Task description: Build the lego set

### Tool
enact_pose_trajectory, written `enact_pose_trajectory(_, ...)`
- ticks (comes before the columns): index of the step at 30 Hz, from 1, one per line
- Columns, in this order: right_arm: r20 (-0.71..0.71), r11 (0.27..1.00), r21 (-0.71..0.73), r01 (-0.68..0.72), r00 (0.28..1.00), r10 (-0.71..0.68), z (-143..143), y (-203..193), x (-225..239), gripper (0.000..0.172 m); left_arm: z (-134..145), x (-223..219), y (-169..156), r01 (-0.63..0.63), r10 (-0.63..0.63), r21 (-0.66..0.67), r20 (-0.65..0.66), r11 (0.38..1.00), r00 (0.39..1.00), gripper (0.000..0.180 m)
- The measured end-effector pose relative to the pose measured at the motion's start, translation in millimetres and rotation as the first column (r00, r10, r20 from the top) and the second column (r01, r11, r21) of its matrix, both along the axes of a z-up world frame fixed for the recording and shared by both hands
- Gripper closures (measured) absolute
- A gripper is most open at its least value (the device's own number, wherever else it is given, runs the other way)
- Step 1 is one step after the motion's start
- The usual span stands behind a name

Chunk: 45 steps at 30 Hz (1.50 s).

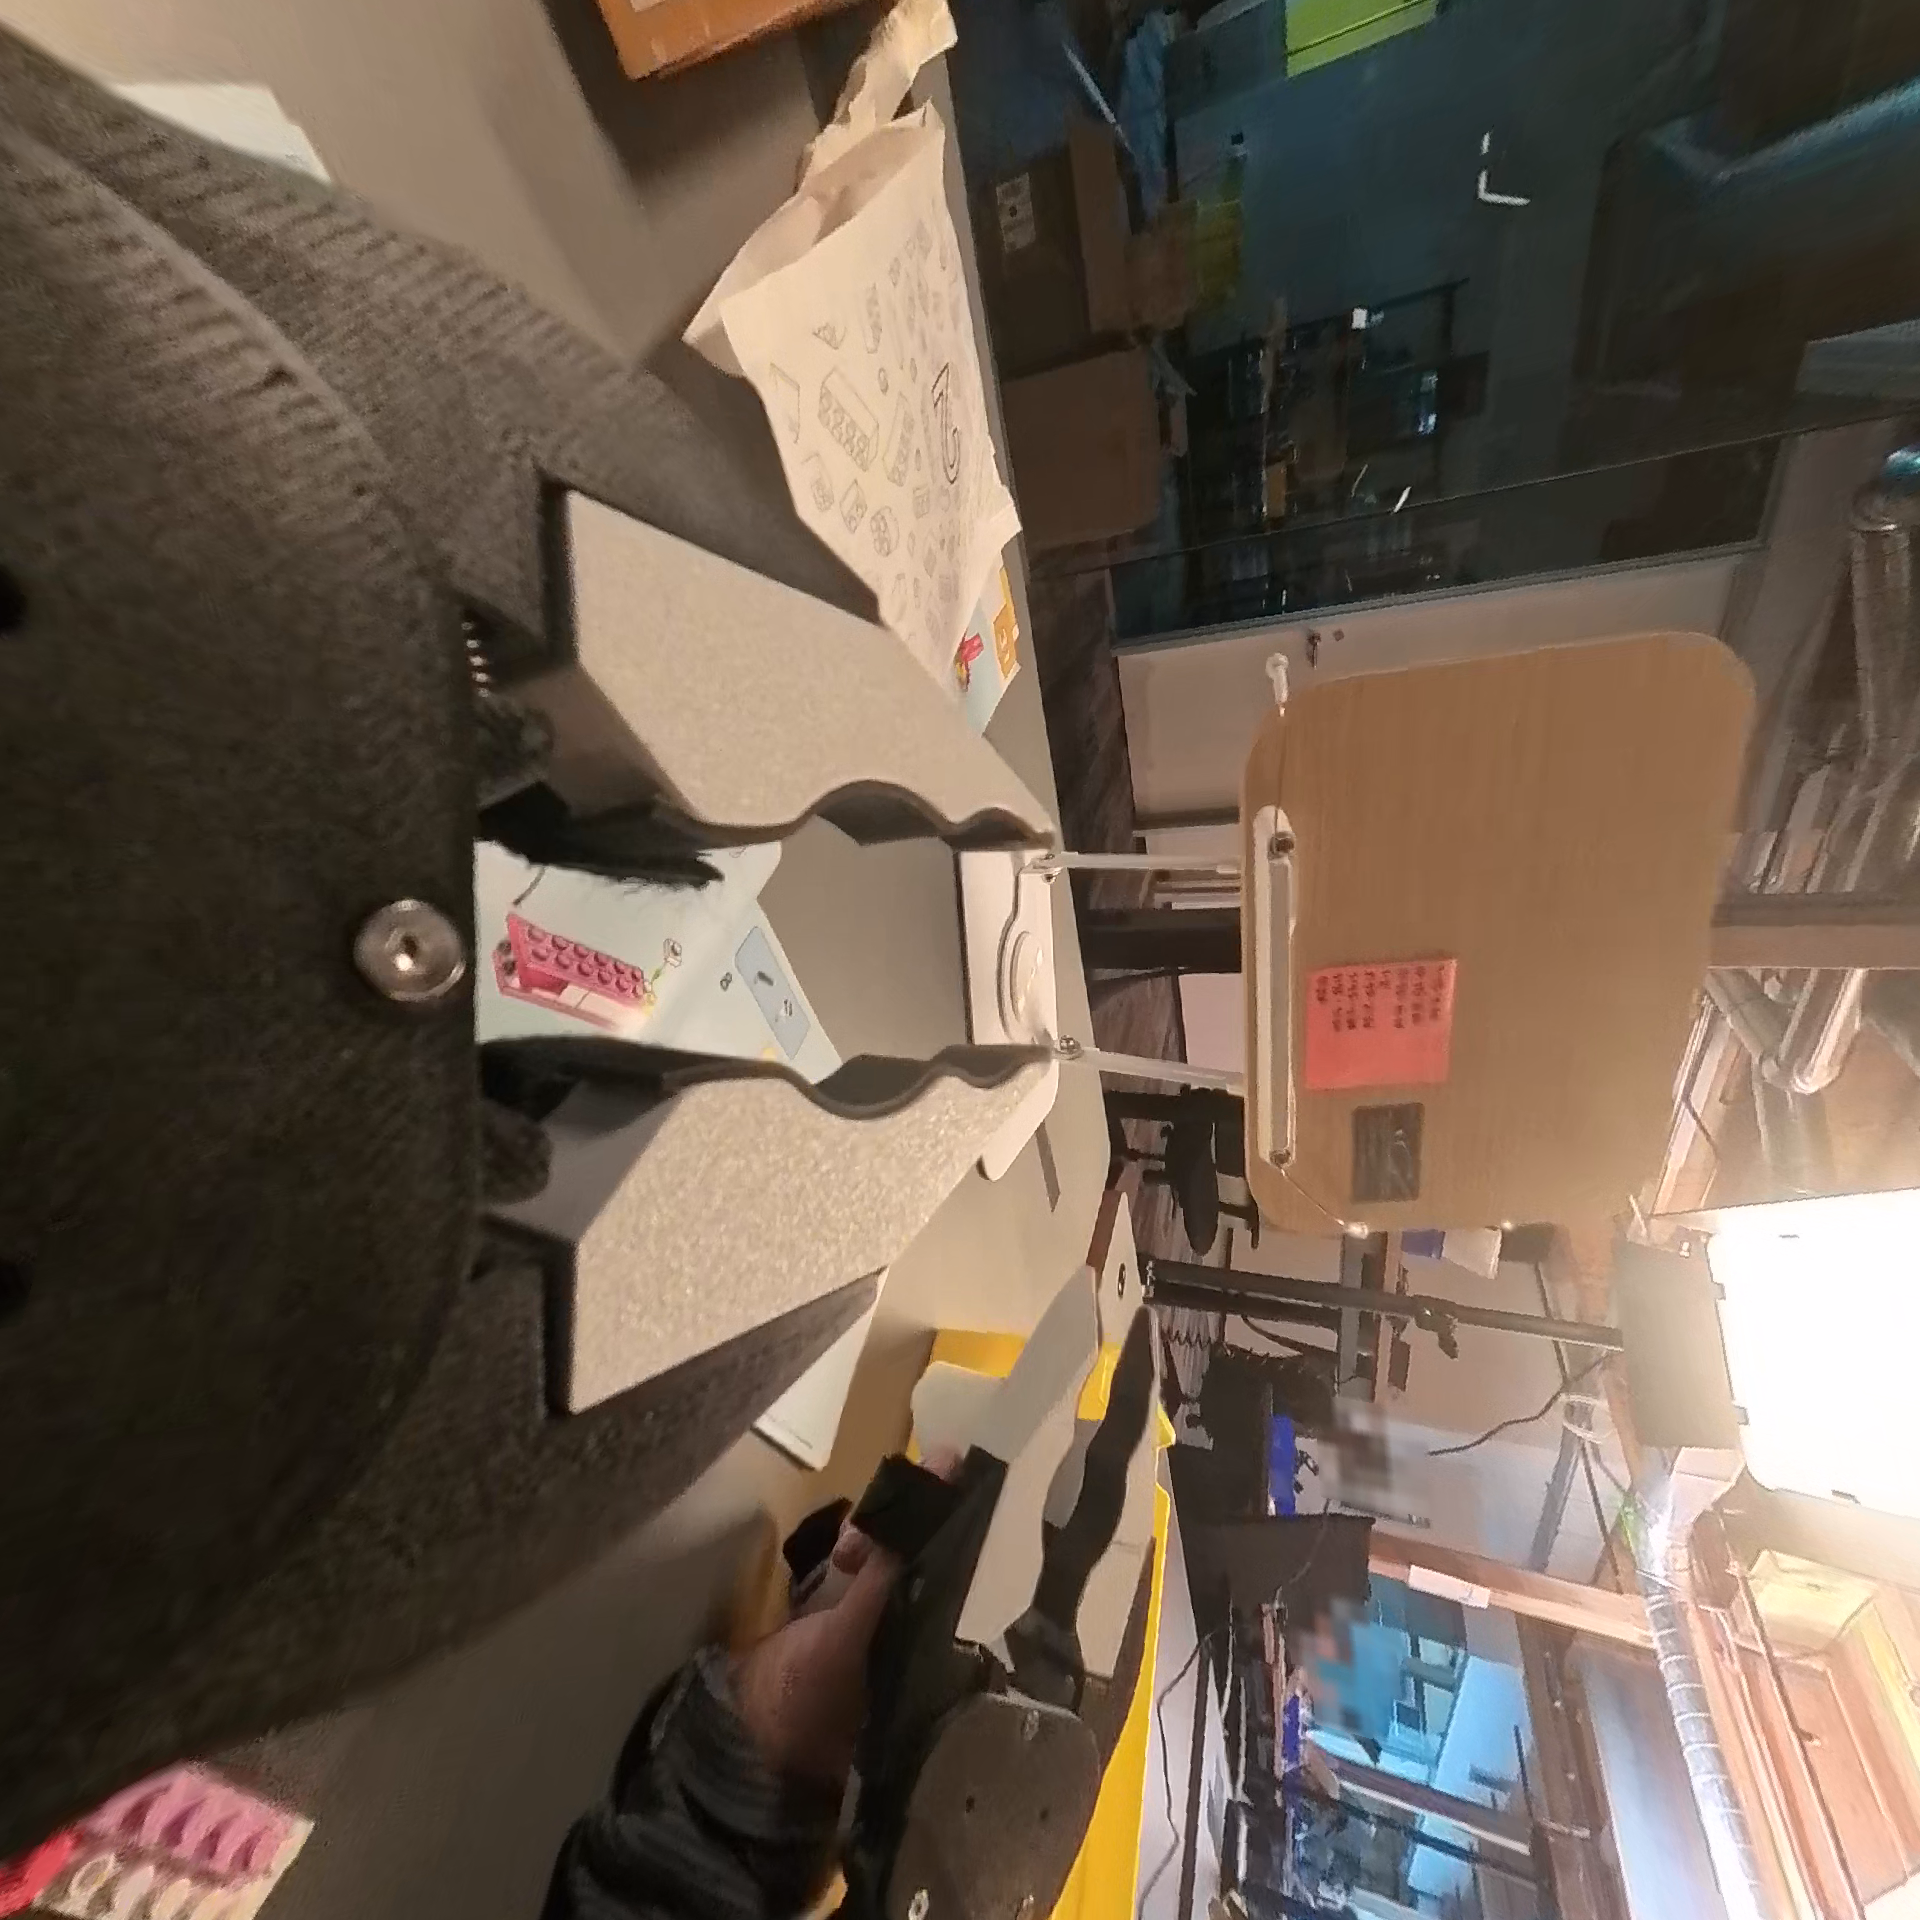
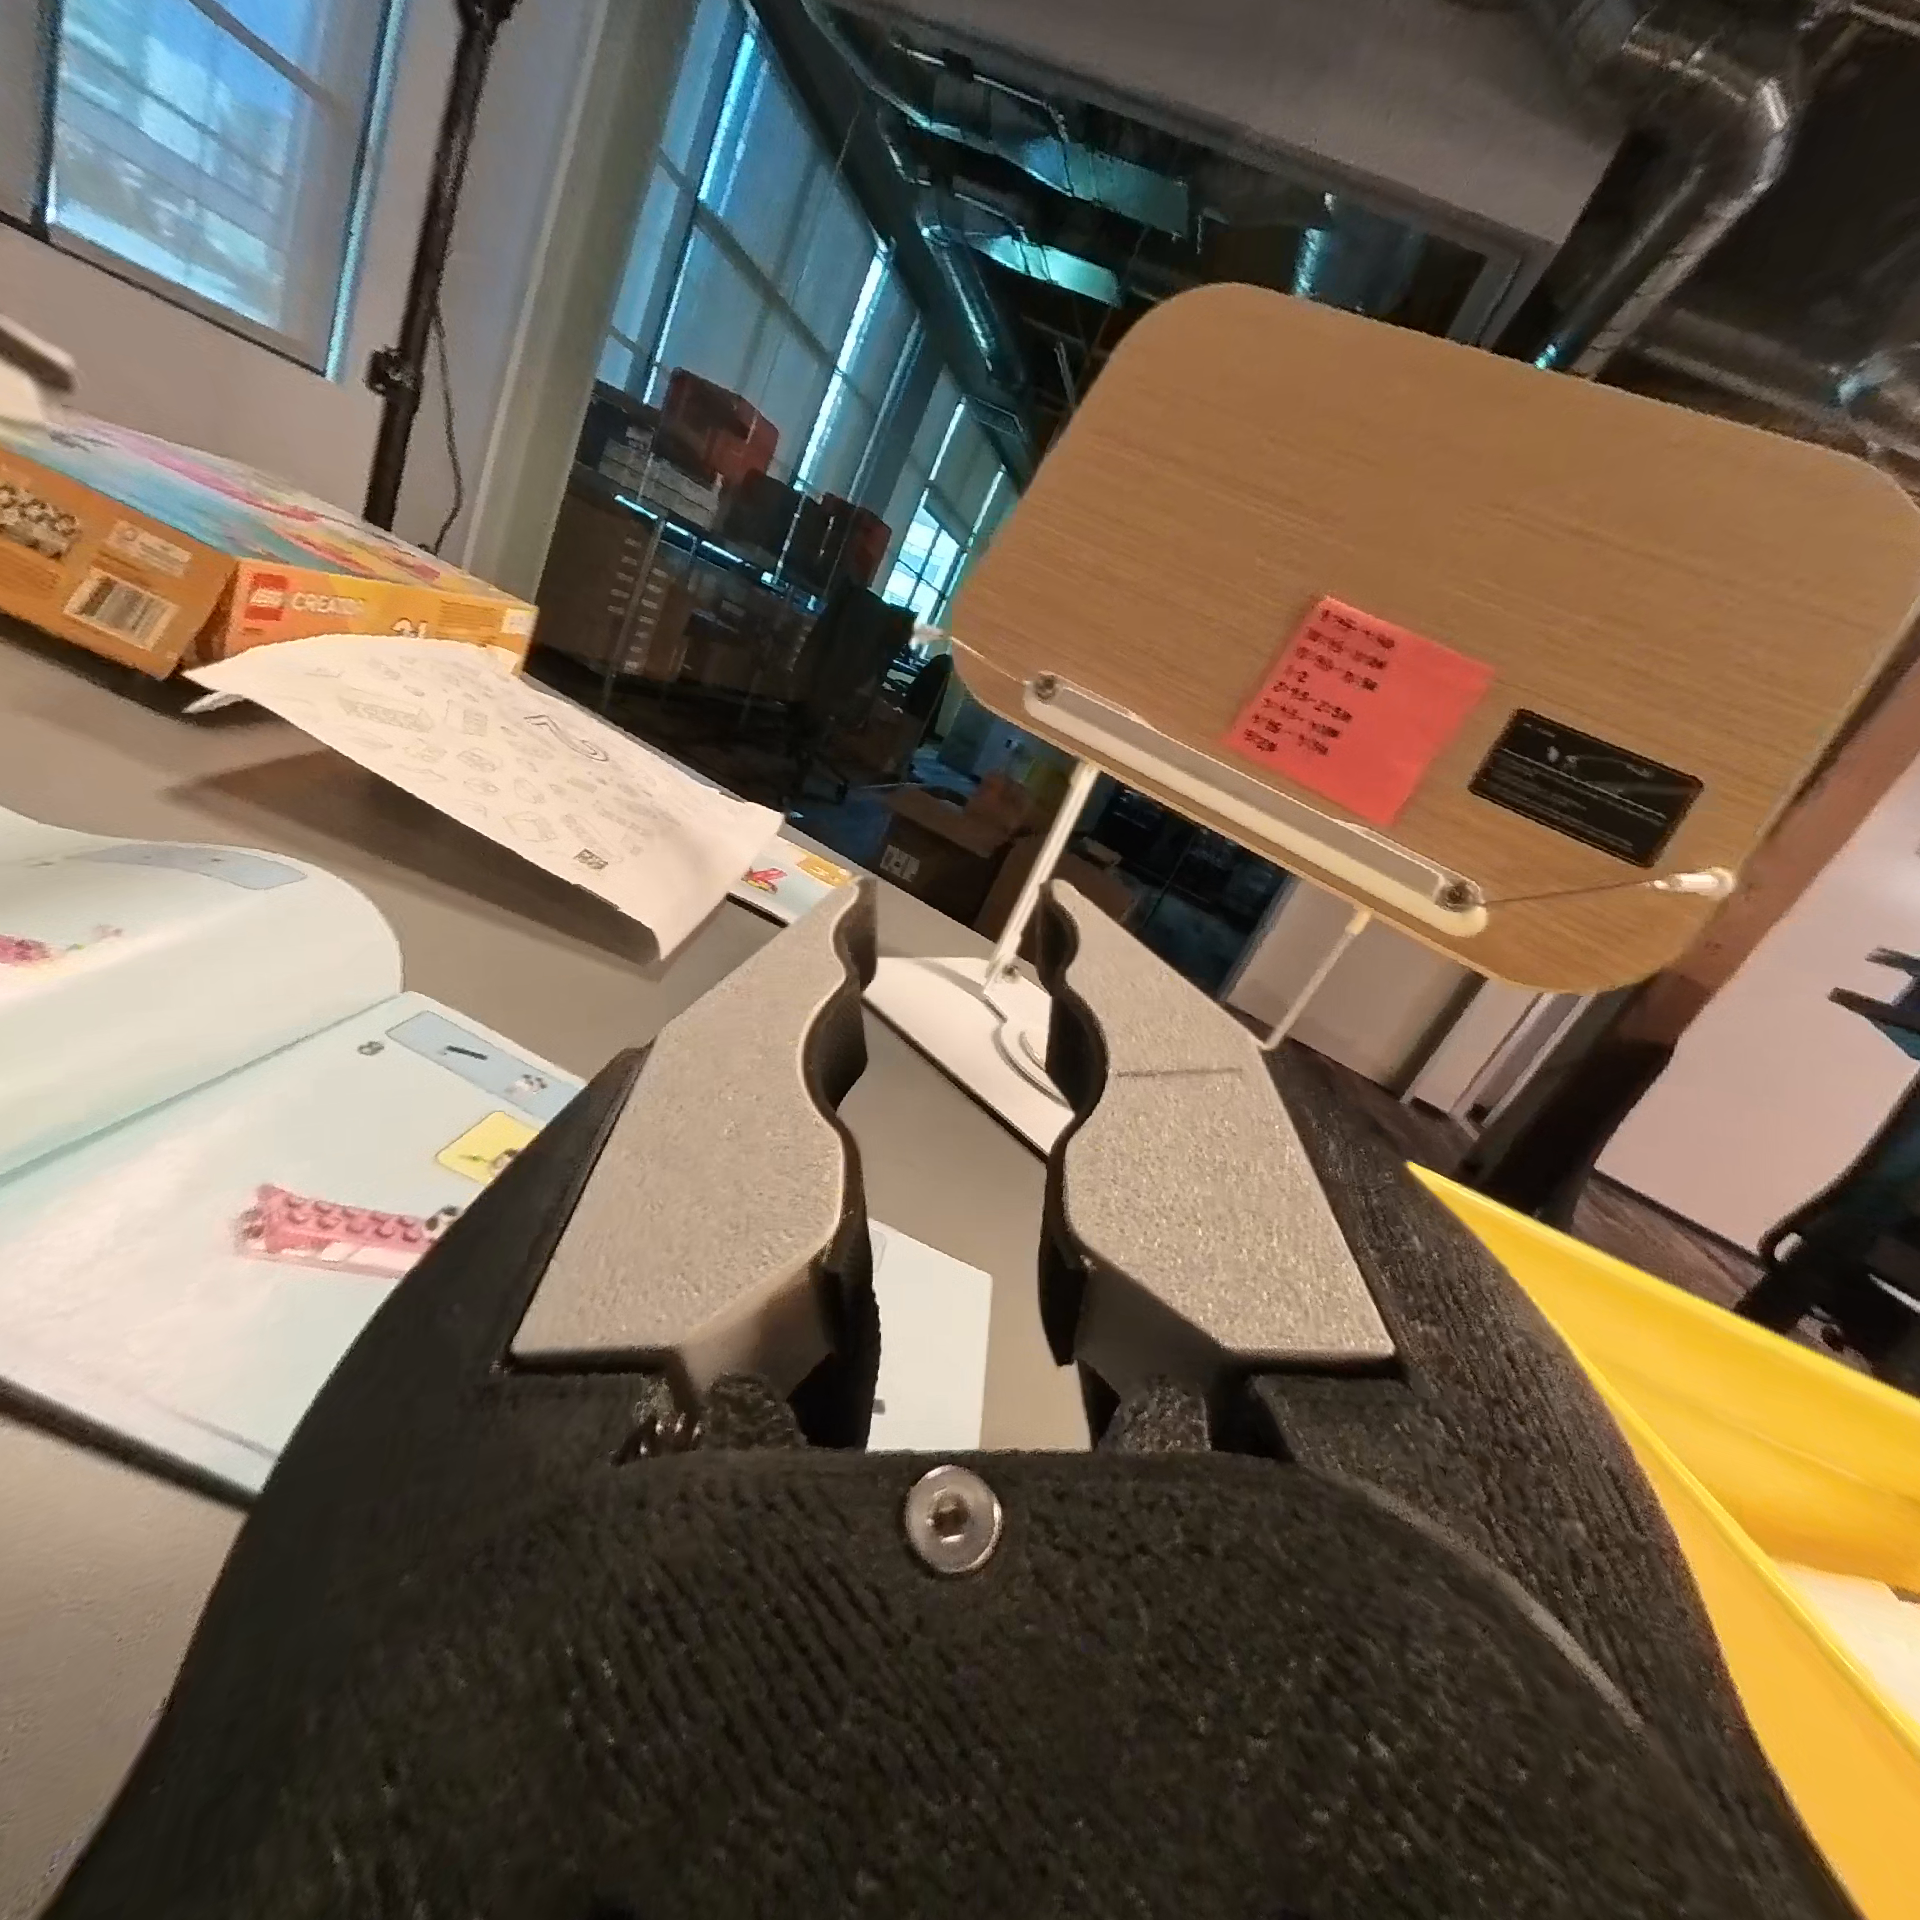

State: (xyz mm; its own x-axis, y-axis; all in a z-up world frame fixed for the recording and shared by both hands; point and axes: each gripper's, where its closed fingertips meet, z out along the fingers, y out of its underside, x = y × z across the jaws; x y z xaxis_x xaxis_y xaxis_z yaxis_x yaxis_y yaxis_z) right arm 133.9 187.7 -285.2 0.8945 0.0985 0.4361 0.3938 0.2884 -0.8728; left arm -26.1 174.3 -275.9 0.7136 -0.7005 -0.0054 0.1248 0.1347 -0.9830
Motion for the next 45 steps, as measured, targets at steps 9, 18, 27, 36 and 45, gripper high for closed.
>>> enact_pose_trajectory(9,0.256,0.916,-0.225,-0.332,0.887,0.384,-1.3,23.3,-118.6,0.129,19.4,-25.4,0.8,-0.13,0.134,0.162,-0.019,0.978,0.991,0.145)
enact_pose_trajectory(18,0.703,0.856,-0.456,-0.242,0.492,0.513,-71.4,122.7,-202.1,0.108,18.5,-57.4,18.9,-0.272,0.277,0.168,-0.008,0.947,0.961,0.153)
enact_pose_trajectory(27,0.892,0.958,-0.28,-0.058,0.354,0.282,-90.2,159.9,-183.2,0.172,21.8,-71.1,25.9,-0.293,0.289,0.134,0.052,0.947,0.956,0.152)
enact_pose_trajectory(36,0.391,0.943,-0.331,-0.033,0.905,0.169,5.6,164.9,-124.2,0.172,20.2,-67.7,26.2,-0.278,0.274,0.122,0.05,0.953,0.96,0.152)
enact_pose_trajectory(45,0.104,0.908,-0.41,-0.081,0.985,0.135,38.2,165.9,-91.2,0.172,17.2,-63.3,27.3,-0.258,0.255,0.102,0.043,0.961,0.966,0.151)
